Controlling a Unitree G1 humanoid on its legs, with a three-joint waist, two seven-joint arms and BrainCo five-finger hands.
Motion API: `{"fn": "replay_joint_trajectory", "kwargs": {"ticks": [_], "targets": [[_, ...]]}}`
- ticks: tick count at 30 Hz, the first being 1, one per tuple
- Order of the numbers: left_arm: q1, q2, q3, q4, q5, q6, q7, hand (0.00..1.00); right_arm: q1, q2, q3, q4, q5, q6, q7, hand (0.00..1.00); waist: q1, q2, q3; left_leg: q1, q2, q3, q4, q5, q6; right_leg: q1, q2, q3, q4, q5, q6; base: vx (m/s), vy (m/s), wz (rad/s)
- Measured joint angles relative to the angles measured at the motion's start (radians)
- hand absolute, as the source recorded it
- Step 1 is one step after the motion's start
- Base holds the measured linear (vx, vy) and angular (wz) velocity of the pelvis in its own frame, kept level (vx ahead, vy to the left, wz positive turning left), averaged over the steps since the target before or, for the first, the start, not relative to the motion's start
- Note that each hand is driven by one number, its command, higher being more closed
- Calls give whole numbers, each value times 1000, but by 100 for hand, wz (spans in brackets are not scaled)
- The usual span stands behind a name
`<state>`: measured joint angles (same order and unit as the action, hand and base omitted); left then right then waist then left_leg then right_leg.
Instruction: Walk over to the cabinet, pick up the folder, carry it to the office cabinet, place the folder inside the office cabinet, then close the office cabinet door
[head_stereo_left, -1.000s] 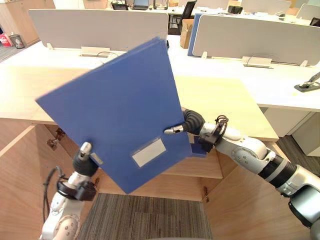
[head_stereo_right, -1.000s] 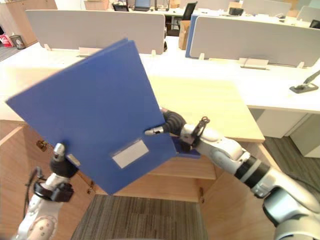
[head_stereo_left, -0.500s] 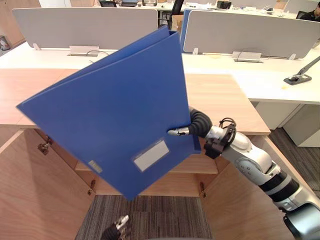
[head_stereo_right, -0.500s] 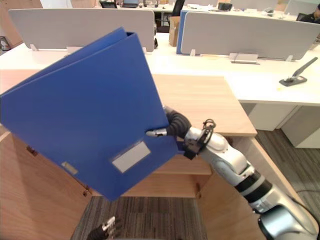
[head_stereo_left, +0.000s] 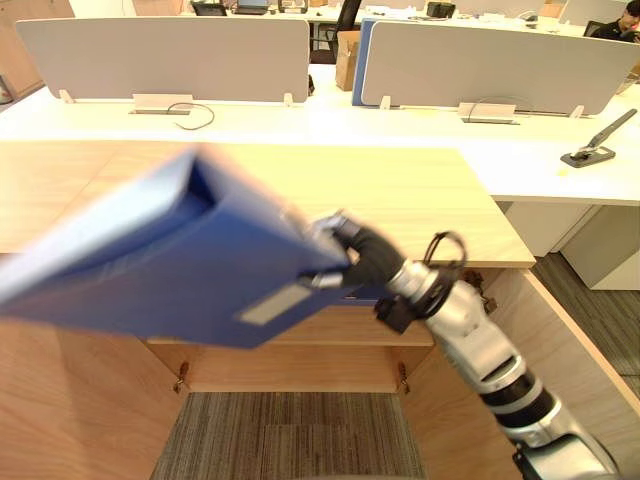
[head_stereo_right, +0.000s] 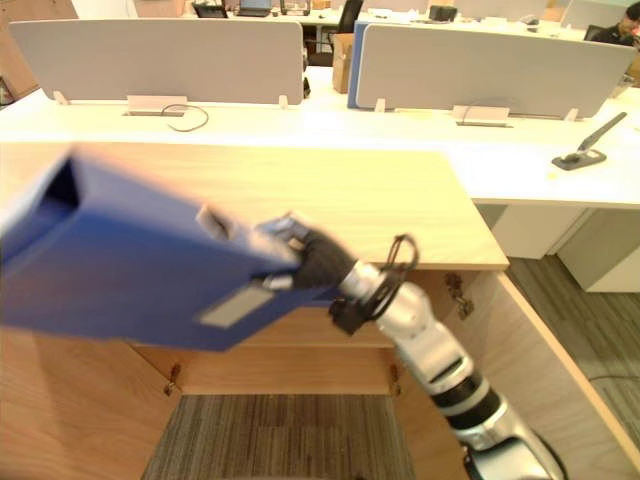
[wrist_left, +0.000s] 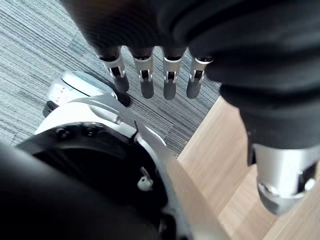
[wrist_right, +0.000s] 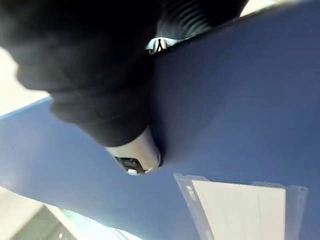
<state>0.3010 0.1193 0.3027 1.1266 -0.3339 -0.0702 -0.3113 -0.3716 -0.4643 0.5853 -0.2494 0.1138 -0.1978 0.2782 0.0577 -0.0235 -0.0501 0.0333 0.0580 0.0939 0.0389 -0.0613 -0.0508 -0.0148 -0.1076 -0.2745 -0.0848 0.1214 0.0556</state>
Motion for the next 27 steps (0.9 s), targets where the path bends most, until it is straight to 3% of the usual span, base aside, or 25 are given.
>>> {"fn": "replay_joint_trajectory", "kwargs": {"ticks": [2,5,7,14,17,19,21,22,27], "targets": [[-3,1,4,0,30,-5,2,0,14,-1,170,148,-127,-27,12,100,4,-1,3,1,-1,-2,1,0,0,2,0,-2,0,0,0,0,0,0],[-13,8,-8,0,56,-11,10,0,12,-20,367,334,-324,-29,43,100,13,-5,11,-1,-2,-12,2,0,0,4,-1,-10,0,0,1,-3,3,7],[-24,14,-12,6,63,-8,33,0,11,-33,415,398,-370,-33,47,100,11,-7,23,-14,-3,-28,6,2,-1,2,-3,-24,0,0,1,-5,-1,17],[-29,26,-78,-1,55,-10,50,0,-25,2,362,638,-414,-41,56,100,13,-4,61,-16,-2,-37,11,2,-1,5,0,-29,0,0,1,4,9,4],[-34,28,-100,-38,55,-18,52,0,34,69,251,799,-433,5,58,100,20,-4,79,-24,-4,-50,17,2,-1,7,-3,-43,0,-1,1,1,21,13],[-39,23,-100,-39,55,-25,60,0,79,94,144,849,-359,56,49,100,22,3,85,-31,-7,-58,21,3,-1,6,-5,-51,0,-1,2,13,21,12],[-38,18,-99,-37,55,-25,67,0,99,98,64,852,-262,79,27,100,21,13,91,-31,-8,-58,22,3,0,6,-6,-52,0,-1,2,0,0,0],[-38,15,-95,-38,55,-26,68,0,107,103,2,853,-163,91,9,100,19,19,95,-31,-8,-59,22,4,0,6,-6,-52,0,-1,2,0,0,0],[-38,2,-78,-37,65,-25,75,0,88,167,-181,941,120,103,-71,100,25,35,107,-34,-9,-63,23,5,0,6,-7,-57,0,-1,2,2,3,1]]}}
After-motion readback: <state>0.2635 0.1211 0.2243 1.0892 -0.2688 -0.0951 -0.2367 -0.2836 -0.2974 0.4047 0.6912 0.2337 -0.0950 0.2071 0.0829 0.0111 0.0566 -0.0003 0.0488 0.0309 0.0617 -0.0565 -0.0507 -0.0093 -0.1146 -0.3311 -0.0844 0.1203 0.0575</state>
